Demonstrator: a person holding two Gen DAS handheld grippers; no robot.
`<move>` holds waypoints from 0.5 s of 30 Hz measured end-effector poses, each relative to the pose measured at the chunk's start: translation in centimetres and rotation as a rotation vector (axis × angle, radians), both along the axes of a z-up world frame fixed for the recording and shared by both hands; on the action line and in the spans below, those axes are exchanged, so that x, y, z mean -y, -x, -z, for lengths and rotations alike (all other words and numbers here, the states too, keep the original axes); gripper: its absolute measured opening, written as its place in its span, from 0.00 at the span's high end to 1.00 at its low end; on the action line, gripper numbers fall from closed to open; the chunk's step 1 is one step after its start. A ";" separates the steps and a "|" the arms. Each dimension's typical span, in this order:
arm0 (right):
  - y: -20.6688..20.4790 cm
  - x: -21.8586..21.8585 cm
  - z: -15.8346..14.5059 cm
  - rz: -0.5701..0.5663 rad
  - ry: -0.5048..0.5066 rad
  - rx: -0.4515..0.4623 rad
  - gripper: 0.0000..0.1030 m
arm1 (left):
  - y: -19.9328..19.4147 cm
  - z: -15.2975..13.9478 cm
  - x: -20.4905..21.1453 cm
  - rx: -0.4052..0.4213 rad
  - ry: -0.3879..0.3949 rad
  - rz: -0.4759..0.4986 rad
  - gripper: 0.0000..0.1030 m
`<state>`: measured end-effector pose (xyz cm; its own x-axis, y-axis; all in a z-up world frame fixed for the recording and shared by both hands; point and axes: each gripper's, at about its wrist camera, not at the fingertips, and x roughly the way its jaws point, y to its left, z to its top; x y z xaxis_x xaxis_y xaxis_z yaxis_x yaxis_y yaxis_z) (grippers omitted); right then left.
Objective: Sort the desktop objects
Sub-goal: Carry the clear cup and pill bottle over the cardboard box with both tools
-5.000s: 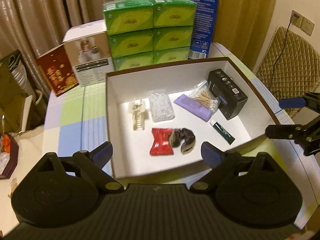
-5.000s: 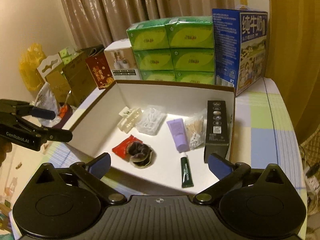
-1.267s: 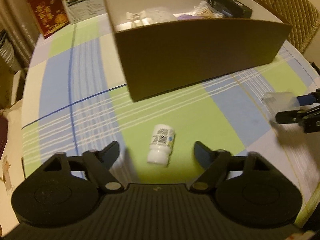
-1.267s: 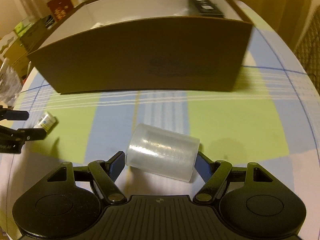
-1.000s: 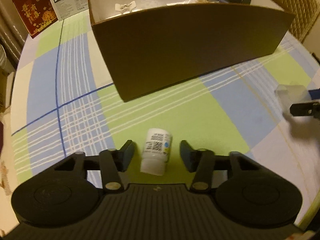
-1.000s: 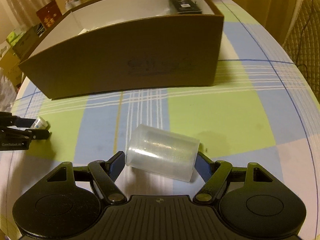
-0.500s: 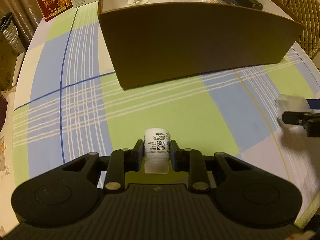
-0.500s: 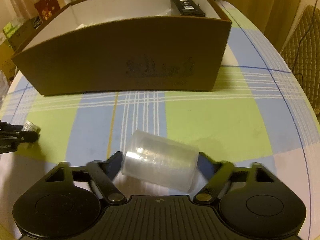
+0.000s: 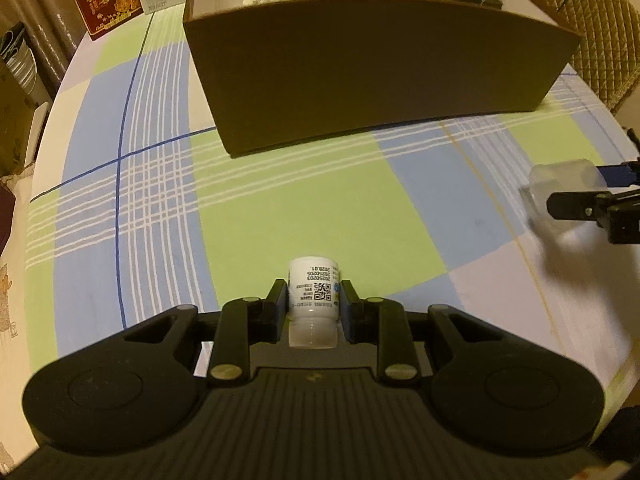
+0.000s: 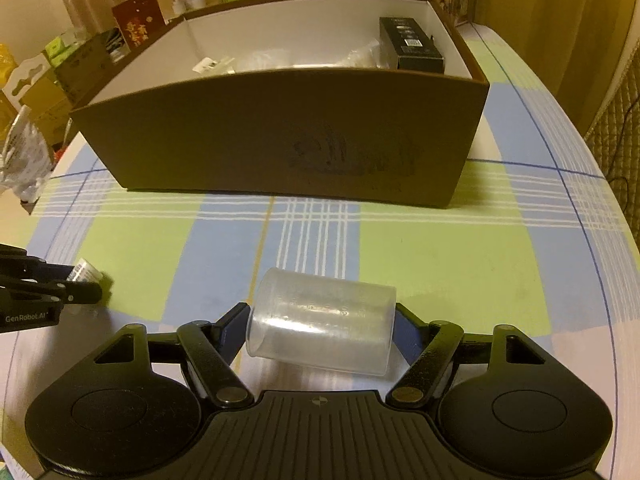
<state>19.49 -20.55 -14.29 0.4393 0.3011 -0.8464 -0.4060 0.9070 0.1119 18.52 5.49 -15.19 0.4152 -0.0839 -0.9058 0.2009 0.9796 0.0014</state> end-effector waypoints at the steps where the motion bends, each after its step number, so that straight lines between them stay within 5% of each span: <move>1: 0.0 0.0 -0.1 -0.003 -0.005 0.001 0.30 | 0.2 -0.3 0.1 0.006 0.004 -0.001 0.78; 15: -1.4 1.4 -6.0 -0.047 -0.172 0.027 0.30 | 0.3 -8.3 1.1 0.187 0.063 0.008 0.78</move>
<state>20.89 -21.96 -8.34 0.4431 0.4612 -0.7688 -0.4529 0.8552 0.2520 18.26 4.39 -6.86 0.5747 -0.1418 -0.8060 0.2112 0.9772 -0.0214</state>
